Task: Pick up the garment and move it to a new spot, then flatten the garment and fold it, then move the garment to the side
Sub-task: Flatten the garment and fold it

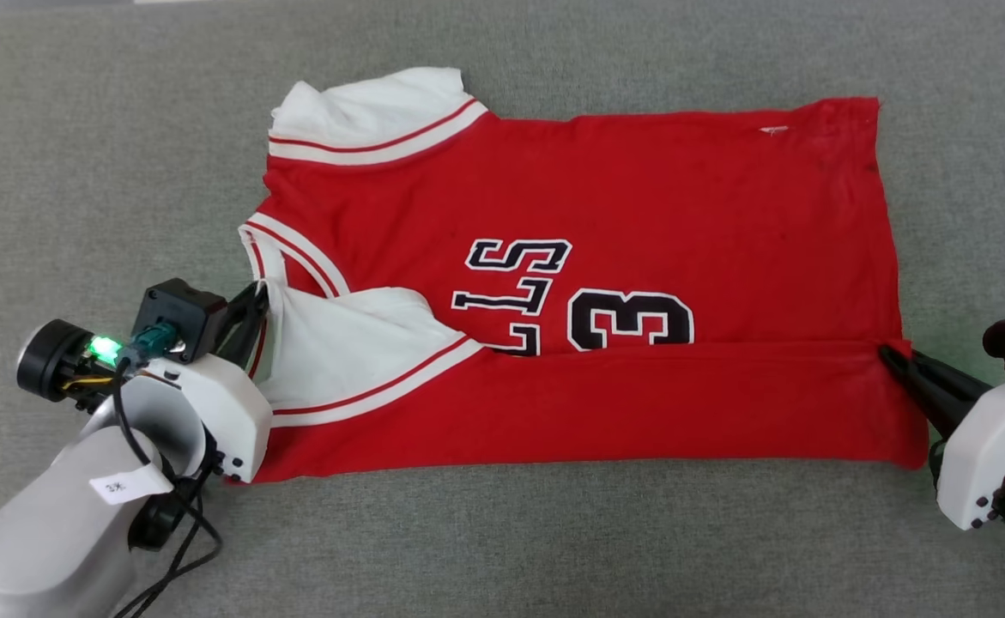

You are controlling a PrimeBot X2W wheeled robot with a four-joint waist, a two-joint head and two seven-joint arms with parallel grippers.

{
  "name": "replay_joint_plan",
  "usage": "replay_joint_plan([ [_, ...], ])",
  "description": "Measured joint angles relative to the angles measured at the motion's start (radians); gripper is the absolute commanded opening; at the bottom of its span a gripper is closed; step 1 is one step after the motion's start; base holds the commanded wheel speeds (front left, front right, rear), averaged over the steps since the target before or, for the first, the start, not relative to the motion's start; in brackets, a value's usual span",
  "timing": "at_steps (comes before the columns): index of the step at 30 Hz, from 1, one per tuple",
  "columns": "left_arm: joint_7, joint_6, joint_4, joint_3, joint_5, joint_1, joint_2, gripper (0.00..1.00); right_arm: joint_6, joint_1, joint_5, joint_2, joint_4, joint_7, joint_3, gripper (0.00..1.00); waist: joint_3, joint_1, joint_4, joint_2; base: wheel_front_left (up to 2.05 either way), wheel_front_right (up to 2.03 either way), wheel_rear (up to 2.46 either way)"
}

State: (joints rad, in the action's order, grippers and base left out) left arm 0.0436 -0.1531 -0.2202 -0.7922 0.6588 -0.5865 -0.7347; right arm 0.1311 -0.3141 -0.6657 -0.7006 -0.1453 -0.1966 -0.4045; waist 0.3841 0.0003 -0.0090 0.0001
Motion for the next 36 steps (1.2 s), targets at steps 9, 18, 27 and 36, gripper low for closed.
replay_joint_plan([
  [9,0.026,0.098,-0.216,-0.024,0.038,-0.037,0.080,0.00,0.000,-0.070,-0.014,0.014,-0.072,0.020,-0.074,0.00,0.011,0.0000,-0.011,0.0000,0.00,0.00,0.00],
  [18,-0.008,0.151,-0.246,-0.014,0.067,-0.084,0.048,1.00,0.000,-0.049,-0.045,-0.011,-0.062,0.060,-0.081,1.00,-0.104,-0.0002,0.011,0.0000,0.00,0.00,0.00],
  [27,-0.336,0.199,-0.088,-0.028,0.156,-0.170,-0.040,1.00,0.000,-0.010,-0.039,-0.018,-0.032,0.048,-0.041,1.00,-0.174,-0.0003,0.055,0.0000,0.00,0.00,0.00],
  [36,-0.734,0.224,0.026,-0.074,0.323,-0.220,-0.077,1.00,0.000,-0.006,-0.031,-0.001,-0.007,0.002,-0.036,1.00,-0.187,-0.0003,0.055,0.0000,0.00,0.00,0.00],
])
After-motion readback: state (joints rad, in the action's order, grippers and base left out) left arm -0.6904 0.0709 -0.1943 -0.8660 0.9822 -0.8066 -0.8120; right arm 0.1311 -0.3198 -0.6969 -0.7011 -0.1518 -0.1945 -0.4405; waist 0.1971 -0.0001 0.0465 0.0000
